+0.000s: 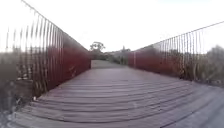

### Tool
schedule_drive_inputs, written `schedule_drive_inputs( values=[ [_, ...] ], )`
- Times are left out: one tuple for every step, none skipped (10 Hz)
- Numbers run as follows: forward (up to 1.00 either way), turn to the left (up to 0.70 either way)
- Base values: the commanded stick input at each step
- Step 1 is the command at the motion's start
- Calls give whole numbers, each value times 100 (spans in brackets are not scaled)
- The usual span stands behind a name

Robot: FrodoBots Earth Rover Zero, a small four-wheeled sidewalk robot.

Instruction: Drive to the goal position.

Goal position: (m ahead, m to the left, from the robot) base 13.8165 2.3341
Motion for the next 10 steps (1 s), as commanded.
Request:
schedule_drive_inputs(
  values=[
    [70, 0],
    [70, 0],
    [70, 0],
    [70, 0],
    [70, 0],
    [70, 0],
    [70, 0],
    [70, 0],
    [70, 0],
    [70, 0]
  ],
)
